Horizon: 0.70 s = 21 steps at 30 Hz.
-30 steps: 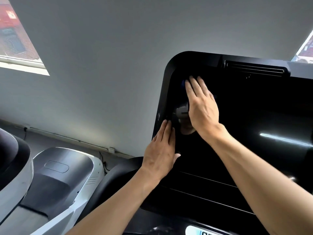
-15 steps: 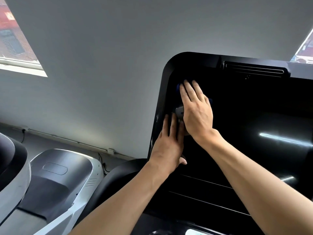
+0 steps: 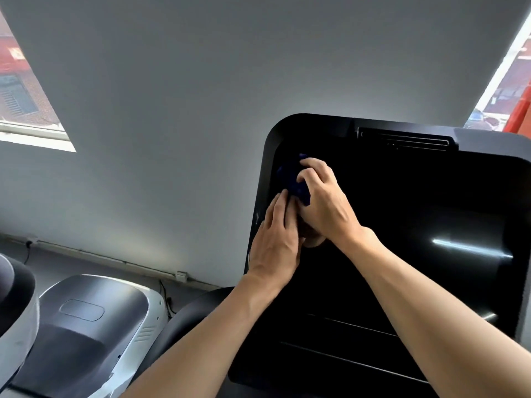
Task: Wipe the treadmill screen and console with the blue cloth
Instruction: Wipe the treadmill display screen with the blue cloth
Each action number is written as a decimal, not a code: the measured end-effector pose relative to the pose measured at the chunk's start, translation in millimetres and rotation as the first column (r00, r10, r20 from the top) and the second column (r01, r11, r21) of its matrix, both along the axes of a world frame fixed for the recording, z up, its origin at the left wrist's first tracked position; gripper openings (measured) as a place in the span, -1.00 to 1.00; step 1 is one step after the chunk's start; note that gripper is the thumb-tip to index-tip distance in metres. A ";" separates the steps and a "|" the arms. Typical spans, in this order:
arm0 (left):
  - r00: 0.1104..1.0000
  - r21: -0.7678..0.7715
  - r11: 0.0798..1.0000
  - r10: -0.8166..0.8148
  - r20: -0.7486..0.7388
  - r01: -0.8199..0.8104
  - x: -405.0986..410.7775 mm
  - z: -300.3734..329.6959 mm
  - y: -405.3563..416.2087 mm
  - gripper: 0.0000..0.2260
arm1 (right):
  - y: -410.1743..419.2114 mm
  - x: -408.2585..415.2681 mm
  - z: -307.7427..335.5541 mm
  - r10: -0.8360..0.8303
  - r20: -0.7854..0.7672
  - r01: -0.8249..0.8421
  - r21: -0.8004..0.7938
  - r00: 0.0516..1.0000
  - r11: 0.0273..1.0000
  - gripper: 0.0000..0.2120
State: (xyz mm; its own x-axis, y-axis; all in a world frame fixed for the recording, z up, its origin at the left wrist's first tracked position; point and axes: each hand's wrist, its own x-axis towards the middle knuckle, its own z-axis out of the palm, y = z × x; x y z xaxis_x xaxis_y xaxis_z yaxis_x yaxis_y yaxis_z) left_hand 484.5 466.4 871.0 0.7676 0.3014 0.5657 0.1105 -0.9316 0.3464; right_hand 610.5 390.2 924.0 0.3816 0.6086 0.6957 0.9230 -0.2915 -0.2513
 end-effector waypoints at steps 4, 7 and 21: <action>0.993 0.038 0.992 -0.117 -0.007 0.117 16.4 24.1 5.9 -0.26 | -15.6 13.2 6.3 0.080 0.022 -0.075 -0.158 0.997 0.985 -0.47; 0.987 0.026 0.988 -0.152 -0.044 0.154 21.4 32.9 9.4 -0.16 | -27.8 17.9 10.9 0.095 -0.010 -0.094 -0.260 0.995 0.961 -0.30; 0.995 0.152 0.988 0.023 -0.094 -0.008 72.3 55.9 19.0 -0.63 | -85.5 -7.6 -25.2 -0.491 0.110 0.487 -0.433 0.864 0.759 0.12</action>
